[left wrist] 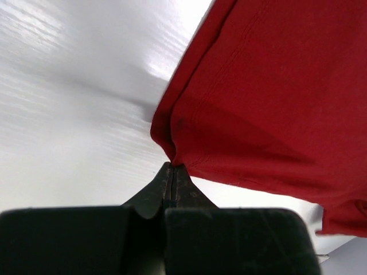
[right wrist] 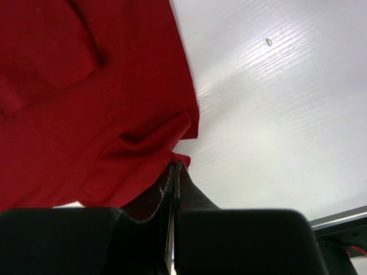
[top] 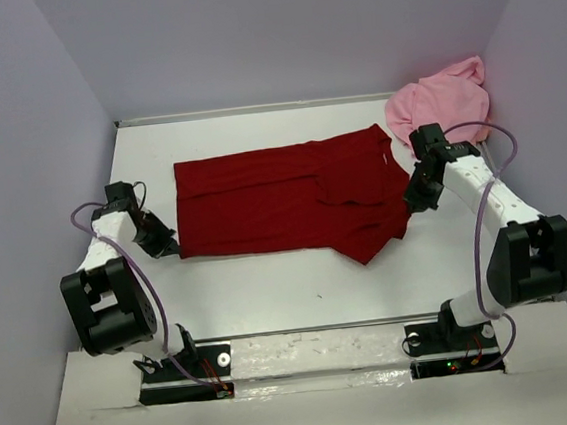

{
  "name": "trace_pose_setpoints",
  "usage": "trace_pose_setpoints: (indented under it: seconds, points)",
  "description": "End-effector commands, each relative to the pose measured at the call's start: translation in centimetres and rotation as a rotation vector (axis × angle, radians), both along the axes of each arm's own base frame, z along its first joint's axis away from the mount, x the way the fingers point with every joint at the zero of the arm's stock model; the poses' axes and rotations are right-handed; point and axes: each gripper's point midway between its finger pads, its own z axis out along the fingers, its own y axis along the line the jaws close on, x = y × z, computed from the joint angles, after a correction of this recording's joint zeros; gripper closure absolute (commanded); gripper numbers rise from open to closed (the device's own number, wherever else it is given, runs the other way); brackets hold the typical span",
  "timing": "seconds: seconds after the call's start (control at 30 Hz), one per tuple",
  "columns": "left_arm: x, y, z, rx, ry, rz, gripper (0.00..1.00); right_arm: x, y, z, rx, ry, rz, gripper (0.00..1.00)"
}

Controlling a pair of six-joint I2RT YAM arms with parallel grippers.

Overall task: Fold and stack the t-shirts
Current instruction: Grap the side of the flattened tshirt closest away from the robot with both arms, then fold the other side of the tshirt into a rectangle

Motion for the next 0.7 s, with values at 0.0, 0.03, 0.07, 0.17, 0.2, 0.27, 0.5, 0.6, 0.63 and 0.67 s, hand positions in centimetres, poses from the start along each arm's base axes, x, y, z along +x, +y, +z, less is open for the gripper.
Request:
trace_pose_setpoints:
  seconds: [0.0, 0.03, 0.07, 0.17, 0.2, 0.27, 0.5, 0.6, 0.63, 0.67]
  points:
    - [1.1, 1.1, 1.1, 0.016, -0.018, 0.003, 1.0, 2.9, -0.8, 1.7, -0.026, -0.08, 0.015, 1.0]
    - [1.3, 1.2, 1.2, 0.016, -0.023, 0.006, 1.0, 3.3, -1.1, 1.8, -0.026, -0.084, 0.01, 1.0]
    - [1.5, 1.4, 1.3, 0.014, -0.028, 0.011, 1.0, 3.9, -1.1, 2.1, -0.029, -0.094, 0.016, 1.0]
    - [1.9, 1.4, 1.5, 0.006, -0.034, 0.014, 1.0, 5.0, -1.4, 2.4, -0.031, -0.104, 0.017, 1.0]
    - [2.1, 1.4, 1.5, 0.004, -0.033, 0.014, 1.0, 5.3, -1.6, 2.5, -0.032, -0.106, 0.016, 1.0]
    - [2.2, 1.4, 1.4, 0.001, -0.031, 0.013, 1.0, 6.3, -1.9, 2.9, -0.034, -0.117, 0.015, 1.0]
    - [2.4, 1.4, 1.1, -0.007, -0.027, 0.014, 1.0, 8.4, -2.2, 3.4, -0.024, -0.136, 0.017, 1.0]
    - [2.9, 1.5, 1.3, -0.012, -0.034, 0.017, 1.0, 9.3, -2.1, 3.5, -0.022, -0.143, 0.023, 1.0]
    - [2.9, 1.5, 1.3, -0.013, -0.034, 0.018, 1.0, 9.4, -2.1, 3.5, -0.022, -0.143, 0.024, 1.0]
    - [3.1, 1.5, 1.4, -0.013, -0.037, 0.016, 1.0, 9.7, -2.1, 3.6, -0.023, -0.146, 0.024, 1.0]
